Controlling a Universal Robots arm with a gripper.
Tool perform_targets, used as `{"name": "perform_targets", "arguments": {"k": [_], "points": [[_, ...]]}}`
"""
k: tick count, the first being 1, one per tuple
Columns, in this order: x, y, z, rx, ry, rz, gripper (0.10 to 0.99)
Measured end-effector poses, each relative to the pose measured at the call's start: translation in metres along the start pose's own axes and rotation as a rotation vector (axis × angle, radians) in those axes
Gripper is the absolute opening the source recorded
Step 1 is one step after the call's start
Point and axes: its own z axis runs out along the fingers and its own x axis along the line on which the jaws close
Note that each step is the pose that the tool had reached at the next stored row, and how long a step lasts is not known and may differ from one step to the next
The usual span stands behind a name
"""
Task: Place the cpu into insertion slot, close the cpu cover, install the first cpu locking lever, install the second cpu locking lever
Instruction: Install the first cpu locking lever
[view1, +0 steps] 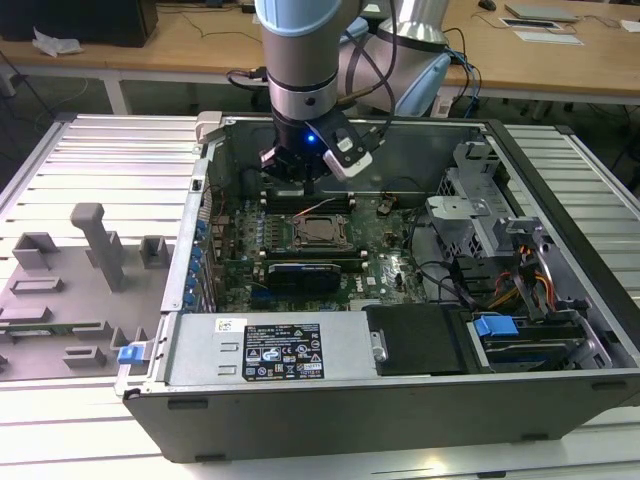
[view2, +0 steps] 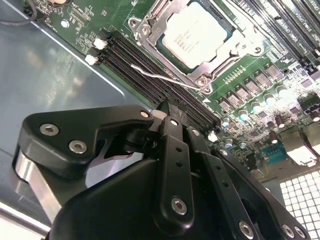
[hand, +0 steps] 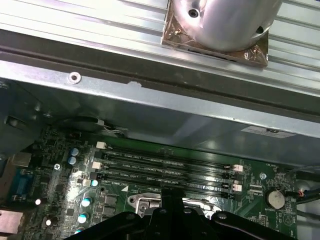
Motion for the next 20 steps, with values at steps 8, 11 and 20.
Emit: {"name": "perform_targets", "arguments": {"k": [8, 11, 20], "points": [[0.0019, -0.0016, 0.0036, 0.008, -0.0547, -0.015, 0.106], [0.0024, -0.0027, 0.0070, 0.011, -0.0651, -0.011, 0.106], [0.0022, -0.0046, 0.0142, 0.038, -0.0819, 0.064, 0.106]]}}
